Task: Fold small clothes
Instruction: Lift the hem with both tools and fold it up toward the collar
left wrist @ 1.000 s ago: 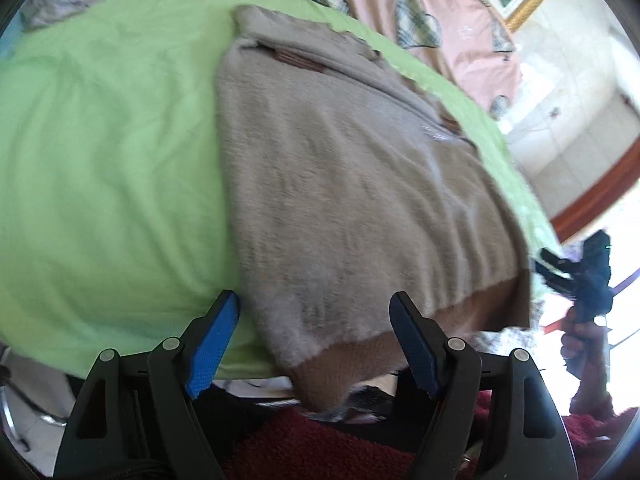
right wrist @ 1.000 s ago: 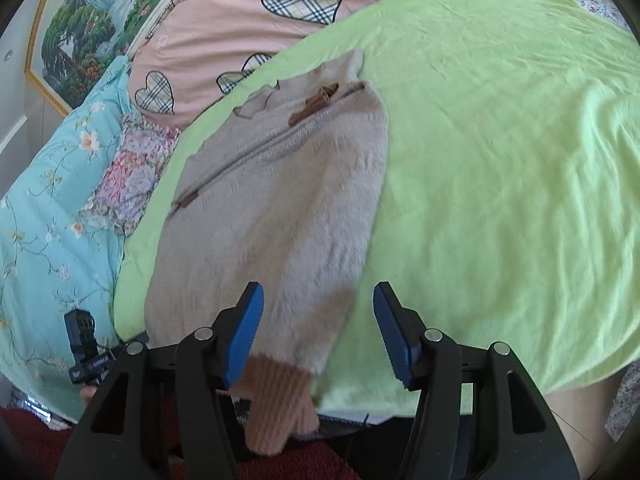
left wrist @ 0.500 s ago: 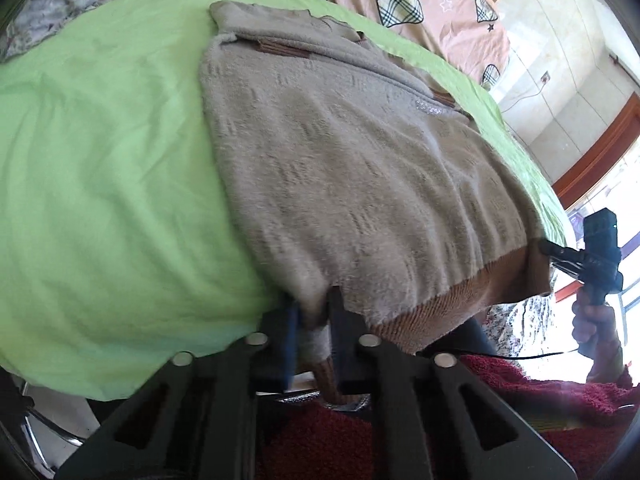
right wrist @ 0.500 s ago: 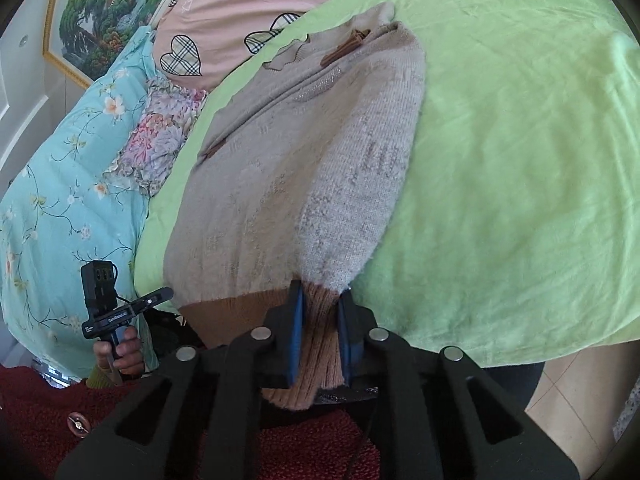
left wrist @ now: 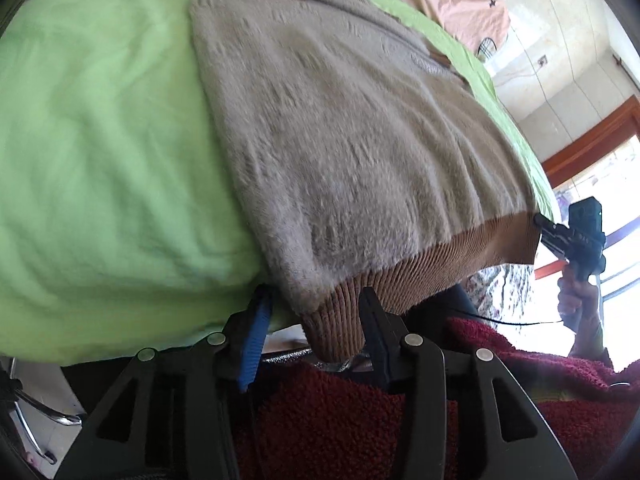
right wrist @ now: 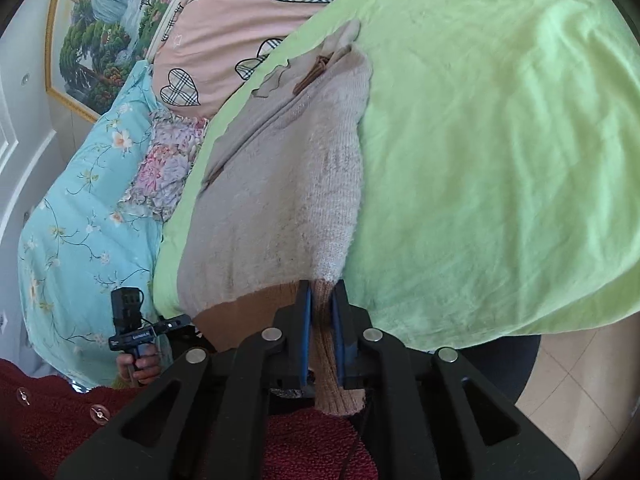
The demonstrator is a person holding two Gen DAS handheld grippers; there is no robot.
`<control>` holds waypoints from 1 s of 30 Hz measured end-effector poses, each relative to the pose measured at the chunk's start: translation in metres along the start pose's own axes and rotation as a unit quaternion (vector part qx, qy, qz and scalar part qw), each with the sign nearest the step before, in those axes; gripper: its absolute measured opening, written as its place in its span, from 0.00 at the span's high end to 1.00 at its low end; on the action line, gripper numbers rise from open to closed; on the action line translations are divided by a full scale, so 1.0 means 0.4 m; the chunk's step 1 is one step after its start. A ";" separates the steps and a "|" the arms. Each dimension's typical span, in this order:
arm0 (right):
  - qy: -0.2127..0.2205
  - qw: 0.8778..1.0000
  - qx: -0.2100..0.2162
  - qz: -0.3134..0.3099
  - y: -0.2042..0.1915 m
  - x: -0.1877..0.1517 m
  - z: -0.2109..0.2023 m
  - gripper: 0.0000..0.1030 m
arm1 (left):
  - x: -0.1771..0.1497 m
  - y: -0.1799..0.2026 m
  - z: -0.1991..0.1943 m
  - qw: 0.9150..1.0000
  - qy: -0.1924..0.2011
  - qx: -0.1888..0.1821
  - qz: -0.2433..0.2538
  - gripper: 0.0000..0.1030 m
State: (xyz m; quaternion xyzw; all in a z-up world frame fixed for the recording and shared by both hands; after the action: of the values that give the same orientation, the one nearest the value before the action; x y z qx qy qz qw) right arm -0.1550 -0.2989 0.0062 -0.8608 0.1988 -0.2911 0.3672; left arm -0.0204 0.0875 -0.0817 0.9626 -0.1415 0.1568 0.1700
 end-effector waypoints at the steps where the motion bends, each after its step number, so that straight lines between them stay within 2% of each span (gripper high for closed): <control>1: -0.004 1.000 -0.003 -0.002 0.004 0.000 0.003 0.83 | 0.000 0.007 0.015 1.000 -0.008 -0.009 0.003 0.56; 3: -0.012 1.000 0.000 0.000 0.009 -0.001 0.009 0.82 | 0.002 0.030 0.050 0.999 -0.031 -0.035 0.018 0.58; 6: -0.024 1.000 0.005 -0.001 0.007 -0.003 0.026 0.81 | 0.001 0.065 0.077 0.997 -0.041 -0.044 0.045 0.61; 7: -0.027 1.000 0.006 -0.002 0.008 -0.004 0.031 0.81 | 0.001 0.077 0.080 0.997 -0.038 -0.037 0.058 0.75; 8: -0.030 1.000 0.005 -0.004 0.006 -0.005 0.038 0.81 | 0.001 0.090 0.081 0.997 -0.031 -0.028 0.070 0.83; 9: -0.032 0.999 0.003 -0.010 0.002 -0.007 0.042 0.81 | 0.002 0.102 0.074 0.996 -0.022 -0.018 0.081 0.91; 10: -0.033 0.999 0.003 -0.017 -0.004 -0.009 0.043 0.82 | 0.000 0.111 0.061 0.996 -0.009 -0.008 0.093 0.93; 12: -0.024 0.999 0.016 -0.023 -0.019 -0.008 0.029 0.91 | -0.007 0.124 0.023 0.994 0.022 -0.003 0.106 0.94; 15: 0.008 0.999 0.029 -0.016 -0.014 -0.004 -0.021 0.92 | -0.020 0.126 -0.020 0.993 0.051 -0.004 0.106 0.94; 18: 0.008 1.000 0.029 0.004 0.010 -0.019 -0.038 0.92 | -0.027 0.128 -0.071 0.993 0.076 -0.013 0.084 0.95; 21: 0.015 0.998 0.057 0.004 -0.010 -0.022 -0.039 0.93 | -0.026 0.131 -0.136 0.991 0.113 -0.038 0.062 0.95; 25: 0.055 0.992 0.116 -0.011 -0.061 0.024 -0.055 0.93 | 0.017 0.116 -0.195 0.986 0.151 -0.060 0.030 0.95; 30: 0.094 0.984 0.148 -0.043 -0.124 0.108 -0.062 0.93 | 0.106 0.094 -0.261 0.975 0.210 -0.074 0.010 0.95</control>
State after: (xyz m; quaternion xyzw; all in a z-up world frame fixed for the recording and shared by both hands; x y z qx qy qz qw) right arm -0.1321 -0.3035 0.0724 -0.7736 0.1501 -0.4122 0.4572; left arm -0.0208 0.0830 0.0372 0.8915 -0.1236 0.3464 0.2646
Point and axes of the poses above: each gripper's, at about its wrist camera, not at the fingertips, and z roughly the way its jaws point, y to its right, x to its top, the point moved 2 cm from there along z, roughly the way its jaws point, and after that the axes turned 13 degrees about x, right-handed, at the moved point
